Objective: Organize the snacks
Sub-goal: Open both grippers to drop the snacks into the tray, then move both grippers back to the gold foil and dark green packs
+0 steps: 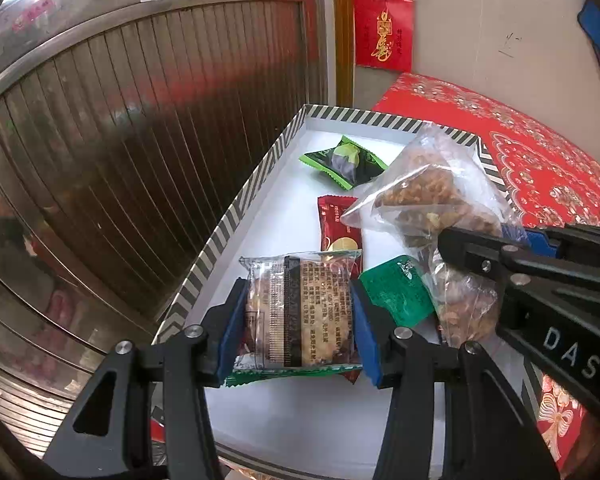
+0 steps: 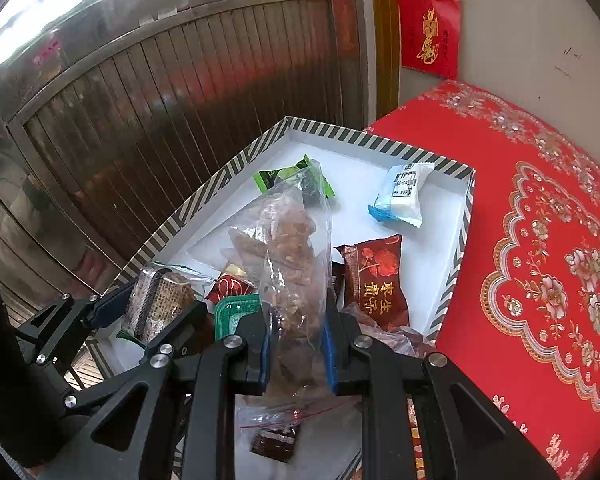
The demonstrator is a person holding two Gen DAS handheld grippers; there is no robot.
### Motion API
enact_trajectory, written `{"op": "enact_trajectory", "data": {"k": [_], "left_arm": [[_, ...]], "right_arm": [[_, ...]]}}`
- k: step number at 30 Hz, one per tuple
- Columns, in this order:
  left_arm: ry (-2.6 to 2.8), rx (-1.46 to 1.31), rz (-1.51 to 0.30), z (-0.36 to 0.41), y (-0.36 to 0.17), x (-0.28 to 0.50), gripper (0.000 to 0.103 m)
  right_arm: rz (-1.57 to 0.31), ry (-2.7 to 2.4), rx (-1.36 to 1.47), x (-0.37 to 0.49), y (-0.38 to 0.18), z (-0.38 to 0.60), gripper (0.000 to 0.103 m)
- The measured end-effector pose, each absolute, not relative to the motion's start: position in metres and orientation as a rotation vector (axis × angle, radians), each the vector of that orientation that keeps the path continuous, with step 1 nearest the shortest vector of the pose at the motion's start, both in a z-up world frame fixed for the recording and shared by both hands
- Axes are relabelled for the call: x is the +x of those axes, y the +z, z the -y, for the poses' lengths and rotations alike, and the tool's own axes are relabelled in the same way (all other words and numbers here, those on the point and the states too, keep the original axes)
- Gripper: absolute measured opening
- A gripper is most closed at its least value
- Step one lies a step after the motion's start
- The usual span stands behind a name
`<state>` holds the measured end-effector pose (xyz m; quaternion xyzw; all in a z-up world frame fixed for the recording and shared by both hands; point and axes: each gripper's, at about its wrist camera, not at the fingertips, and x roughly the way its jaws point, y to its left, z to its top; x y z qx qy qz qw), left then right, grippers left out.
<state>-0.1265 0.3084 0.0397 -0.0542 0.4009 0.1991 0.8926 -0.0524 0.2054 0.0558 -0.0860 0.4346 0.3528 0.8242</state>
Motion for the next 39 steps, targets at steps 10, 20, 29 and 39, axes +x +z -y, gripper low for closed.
{"op": "enact_trajectory", "data": {"k": [10,20,29,39], "left_arm": [[0.419,-0.098,-0.828,-0.304,0.042,-0.127,0.077],[0.391,-0.090,-0.729,-0.282,0.083,-0.132,0.093],[0.202,-0.061,-0.747,-0.206,0.092,-0.101,0.094],[-0.004,-0.015,-0.834,-0.092,0.086,-0.046,0.094]], "right_arm": [[-0.941,0.794,-0.075,-0.051,0.061,-0.191,0.032],[-0.865,0.750,0.012,-0.051,0.089,-0.129,0.052],[-0.901,0.556,0.010,-0.020,0.074,-0.031,0.056],[-0.913,0.314,0.020,0.031,0.069,0.124,0.059]]}}
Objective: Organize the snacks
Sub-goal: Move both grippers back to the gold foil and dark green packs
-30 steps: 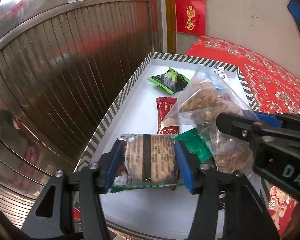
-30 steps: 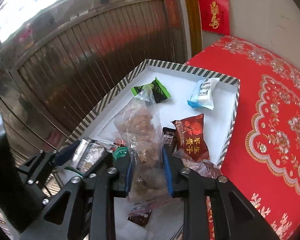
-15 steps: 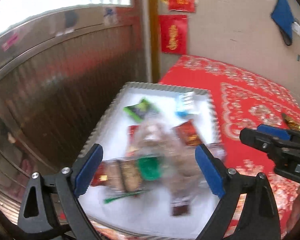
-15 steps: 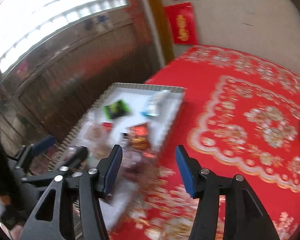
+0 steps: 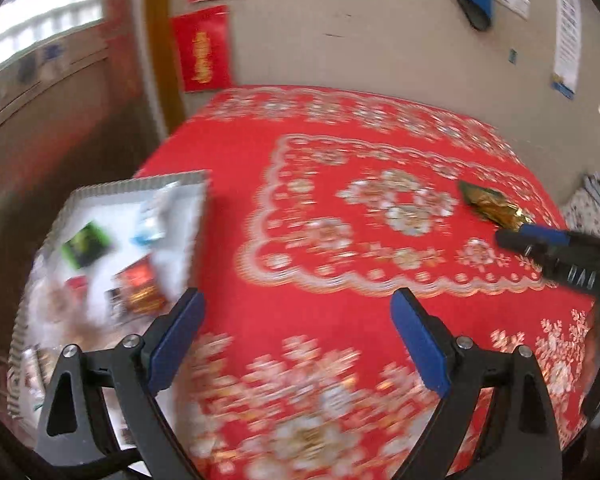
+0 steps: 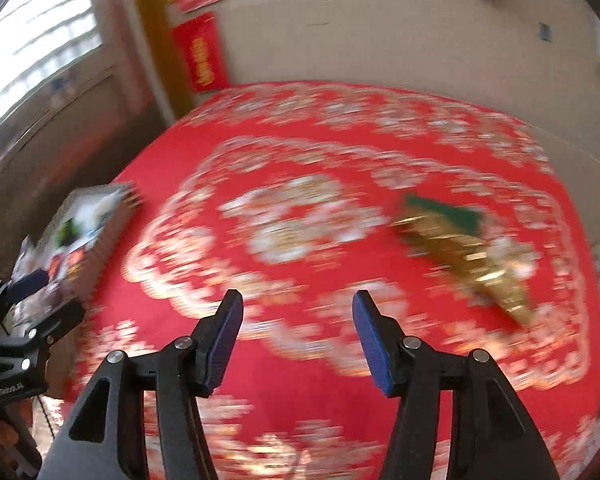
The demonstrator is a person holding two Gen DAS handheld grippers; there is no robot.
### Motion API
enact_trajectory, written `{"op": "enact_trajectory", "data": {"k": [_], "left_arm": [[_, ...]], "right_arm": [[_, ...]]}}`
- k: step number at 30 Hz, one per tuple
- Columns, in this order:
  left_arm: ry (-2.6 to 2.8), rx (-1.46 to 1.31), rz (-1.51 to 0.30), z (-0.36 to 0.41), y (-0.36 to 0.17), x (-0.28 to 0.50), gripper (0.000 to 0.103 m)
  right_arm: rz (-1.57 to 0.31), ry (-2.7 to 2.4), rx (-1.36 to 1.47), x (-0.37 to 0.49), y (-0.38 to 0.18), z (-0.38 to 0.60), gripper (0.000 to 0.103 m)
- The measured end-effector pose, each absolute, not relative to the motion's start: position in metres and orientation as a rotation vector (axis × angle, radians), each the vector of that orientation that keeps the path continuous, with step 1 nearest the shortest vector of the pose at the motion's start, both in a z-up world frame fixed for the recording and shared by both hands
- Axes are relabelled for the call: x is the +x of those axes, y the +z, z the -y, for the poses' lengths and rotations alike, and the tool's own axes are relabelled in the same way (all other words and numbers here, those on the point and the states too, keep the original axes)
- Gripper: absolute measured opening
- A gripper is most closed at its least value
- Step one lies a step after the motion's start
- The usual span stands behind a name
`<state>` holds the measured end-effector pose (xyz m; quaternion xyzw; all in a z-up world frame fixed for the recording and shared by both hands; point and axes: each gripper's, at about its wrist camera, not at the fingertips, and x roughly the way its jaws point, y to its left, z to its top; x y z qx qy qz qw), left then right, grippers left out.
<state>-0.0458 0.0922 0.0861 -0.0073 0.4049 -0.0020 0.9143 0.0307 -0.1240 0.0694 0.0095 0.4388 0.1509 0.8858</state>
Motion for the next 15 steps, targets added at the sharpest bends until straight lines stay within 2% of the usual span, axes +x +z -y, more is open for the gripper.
{"op": "enact_trajectory", "data": {"k": [6,15], "left_arm": [[-0.051,0.028,-0.868,-0.035,0.079,-0.012,0.094],[-0.030,0.075,-0.887,-0.009,0.073,0.023,0.094]], "right_arm": [[-0.900,0.120,0.048,0.077,0.067,0.217,0.061],[-0.983,-0.112,-0.264,0.133,0.015,0.248,0.061]]}}
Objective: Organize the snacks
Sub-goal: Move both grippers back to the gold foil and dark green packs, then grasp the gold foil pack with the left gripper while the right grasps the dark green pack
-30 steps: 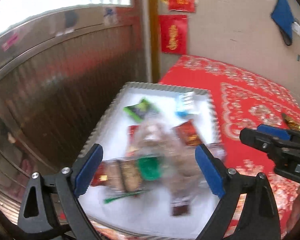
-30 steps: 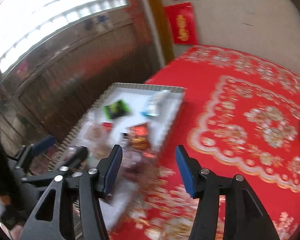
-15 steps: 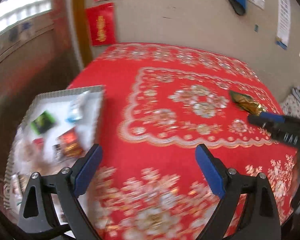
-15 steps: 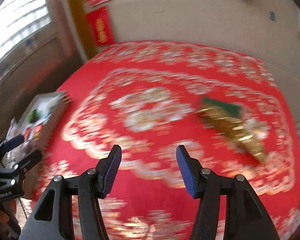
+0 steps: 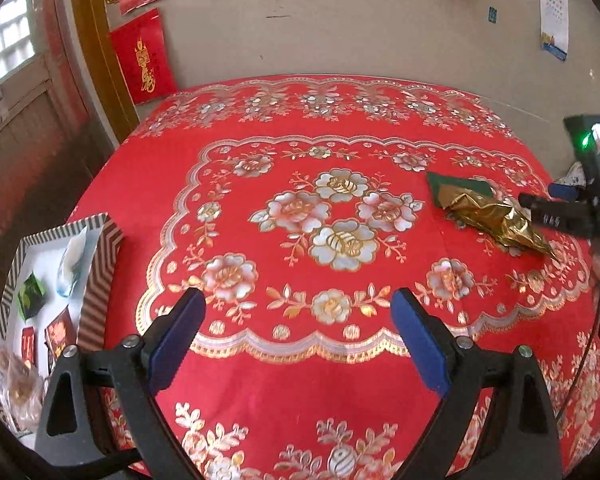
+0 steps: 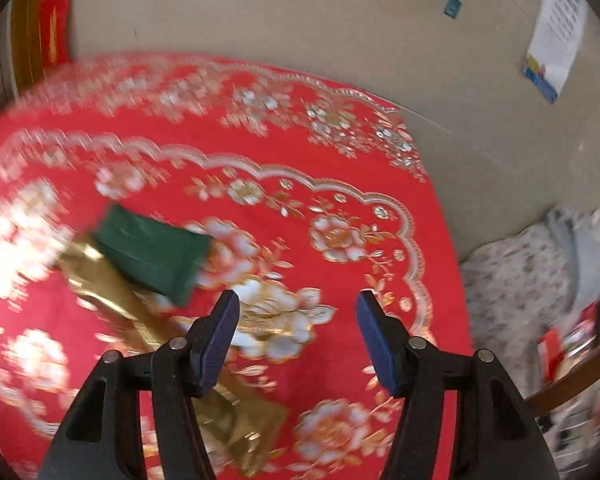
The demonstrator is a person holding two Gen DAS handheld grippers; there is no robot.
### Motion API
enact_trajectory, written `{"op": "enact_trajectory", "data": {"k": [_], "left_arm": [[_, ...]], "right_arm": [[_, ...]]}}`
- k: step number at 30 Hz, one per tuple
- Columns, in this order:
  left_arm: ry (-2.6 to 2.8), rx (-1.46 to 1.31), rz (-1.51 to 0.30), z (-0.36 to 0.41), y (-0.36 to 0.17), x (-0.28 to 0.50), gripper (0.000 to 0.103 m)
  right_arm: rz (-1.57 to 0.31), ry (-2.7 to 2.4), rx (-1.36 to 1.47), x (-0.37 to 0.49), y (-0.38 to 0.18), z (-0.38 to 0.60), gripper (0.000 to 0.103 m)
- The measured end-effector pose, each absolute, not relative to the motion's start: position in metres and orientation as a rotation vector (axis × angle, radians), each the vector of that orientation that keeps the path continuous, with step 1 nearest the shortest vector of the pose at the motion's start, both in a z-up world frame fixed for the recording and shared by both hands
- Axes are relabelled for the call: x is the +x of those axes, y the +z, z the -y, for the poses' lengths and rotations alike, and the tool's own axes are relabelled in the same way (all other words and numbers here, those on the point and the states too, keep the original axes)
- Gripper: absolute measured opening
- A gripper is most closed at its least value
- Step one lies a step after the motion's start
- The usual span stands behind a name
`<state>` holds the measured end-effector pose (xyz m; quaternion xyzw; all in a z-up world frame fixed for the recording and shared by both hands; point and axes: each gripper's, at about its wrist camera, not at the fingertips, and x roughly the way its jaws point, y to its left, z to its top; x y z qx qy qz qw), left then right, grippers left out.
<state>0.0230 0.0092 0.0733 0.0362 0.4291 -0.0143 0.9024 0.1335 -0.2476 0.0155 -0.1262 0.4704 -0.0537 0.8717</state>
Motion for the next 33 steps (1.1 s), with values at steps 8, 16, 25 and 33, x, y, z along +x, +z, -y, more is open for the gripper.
{"op": "enact_trajectory", "data": {"k": [8,16,25,33], "left_arm": [[-0.008,0.062,-0.911,-0.009,0.066,0.045,0.094],[-0.096,0.083,-0.957,0.018,0.060,0.067,0.094],[-0.198,0.258,-1.029,0.064,0.024,0.071,0.094],[-0.218,0.207,-1.024,0.060,0.026,0.080,0.094]], "right_arm": [[-1.056,0.303,-0.221,0.095,0.015,0.170,0.061],[-0.965,0.243,-0.118,0.069,0.064,0.200,0.066],[-0.929,0.378,-0.052,0.109,0.065,0.222,0.071],[-0.983,0.525,-0.255,0.139,0.034,0.210,0.071]]}}
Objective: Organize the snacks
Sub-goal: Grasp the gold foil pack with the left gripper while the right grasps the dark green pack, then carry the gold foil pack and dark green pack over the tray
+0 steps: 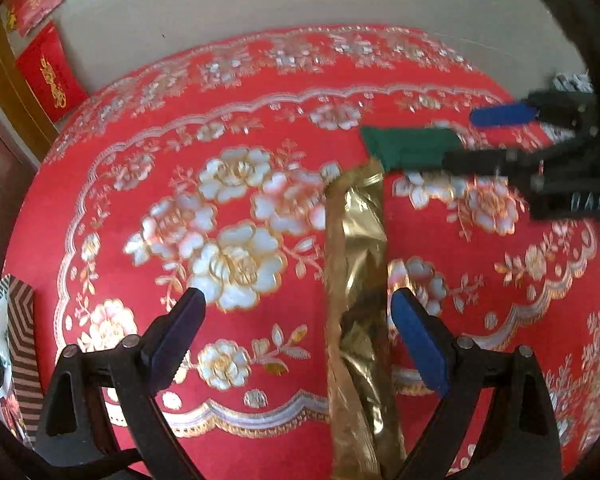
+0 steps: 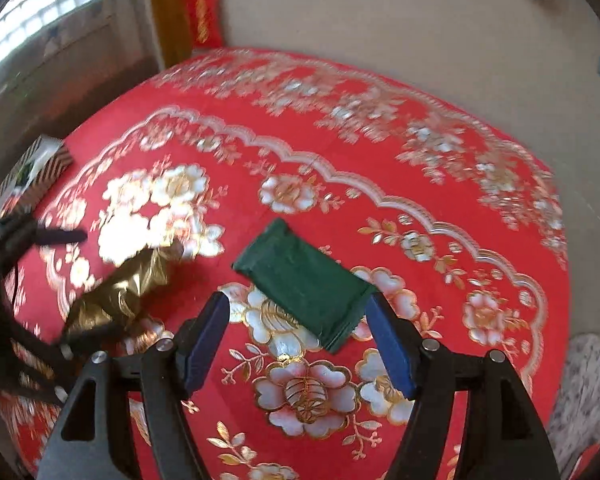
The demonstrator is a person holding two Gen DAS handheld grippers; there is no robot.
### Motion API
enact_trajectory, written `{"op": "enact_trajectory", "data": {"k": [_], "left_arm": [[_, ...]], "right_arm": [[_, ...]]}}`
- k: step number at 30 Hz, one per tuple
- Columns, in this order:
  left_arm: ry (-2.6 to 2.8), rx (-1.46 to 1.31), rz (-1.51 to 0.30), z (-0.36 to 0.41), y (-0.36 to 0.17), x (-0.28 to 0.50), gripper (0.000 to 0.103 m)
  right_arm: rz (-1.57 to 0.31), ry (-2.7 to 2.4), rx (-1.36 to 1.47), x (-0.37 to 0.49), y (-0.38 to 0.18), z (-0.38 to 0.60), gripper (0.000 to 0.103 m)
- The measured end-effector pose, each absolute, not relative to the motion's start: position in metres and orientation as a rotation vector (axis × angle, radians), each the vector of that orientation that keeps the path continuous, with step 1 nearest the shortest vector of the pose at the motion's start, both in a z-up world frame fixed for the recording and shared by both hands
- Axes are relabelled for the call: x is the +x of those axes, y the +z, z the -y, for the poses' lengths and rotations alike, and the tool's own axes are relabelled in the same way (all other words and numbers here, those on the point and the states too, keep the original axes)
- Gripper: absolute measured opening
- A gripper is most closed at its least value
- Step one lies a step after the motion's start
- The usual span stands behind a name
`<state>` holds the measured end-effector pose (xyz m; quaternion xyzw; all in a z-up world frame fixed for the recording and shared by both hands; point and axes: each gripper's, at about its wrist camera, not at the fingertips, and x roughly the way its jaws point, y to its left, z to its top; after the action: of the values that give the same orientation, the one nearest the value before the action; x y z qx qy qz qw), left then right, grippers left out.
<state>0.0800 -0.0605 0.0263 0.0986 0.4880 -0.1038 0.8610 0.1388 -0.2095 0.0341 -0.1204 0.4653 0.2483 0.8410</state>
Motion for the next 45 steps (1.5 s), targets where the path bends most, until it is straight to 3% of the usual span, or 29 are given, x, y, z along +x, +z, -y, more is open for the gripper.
{"op": "enact_trajectory", "data": {"k": [7,9,11,15,16,19,21,24,26,28,32,45], "left_arm": [[-0.260,0.177,-1.091,0.067,0.012,0.088,0.094],[-0.261,0.169,-1.097,0.066,0.011,0.087,0.094],[-0.258,0.170,-1.093,0.064,0.011,0.085,0.094],[-0.252,0.169,-1.090,0.057,0.011,0.083,0.094],[-0.245,0.162,-1.086,0.054,0.011,0.082,0.094],[-0.235,0.153,-1.070,0.049,0.011,0.081,0.094],[-0.230,0.146,-1.058,0.045,0.011,0.077,0.089],[-0.213,0.132,-1.039,0.038,0.016,0.071,0.066],[-0.206,0.129,-1.036,0.032,0.019,0.066,0.037],[-0.203,0.110,-1.044,0.024,0.021,0.061,0.031],[-0.200,0.091,-1.044,0.014,0.022,0.047,0.026],[-0.127,0.086,-0.963,-0.008,0.033,0.008,0.025]], "right_arm": [[-0.989,0.587,-0.432,0.155,0.017,0.194,0.073],[-0.987,0.598,-0.477,0.161,0.014,0.190,0.082],[-1.019,0.633,-0.500,0.167,0.007,0.185,0.082],[-1.058,0.645,-0.382,0.178,0.002,0.194,0.081],[-1.043,0.620,-0.345,0.175,0.002,0.198,0.078],[-1.013,0.588,-0.318,0.154,0.005,0.197,0.051],[-1.016,0.557,-0.328,0.139,0.007,0.194,0.045],[-1.009,0.500,-0.336,0.109,0.008,0.186,0.045],[-1.008,0.473,-0.306,0.092,0.009,0.185,0.045],[-0.996,0.454,-0.275,0.075,0.011,0.185,0.045],[-0.974,0.437,-0.232,0.048,0.019,0.179,0.045],[-0.949,0.360,-0.164,0.001,0.022,0.156,0.045]]}}
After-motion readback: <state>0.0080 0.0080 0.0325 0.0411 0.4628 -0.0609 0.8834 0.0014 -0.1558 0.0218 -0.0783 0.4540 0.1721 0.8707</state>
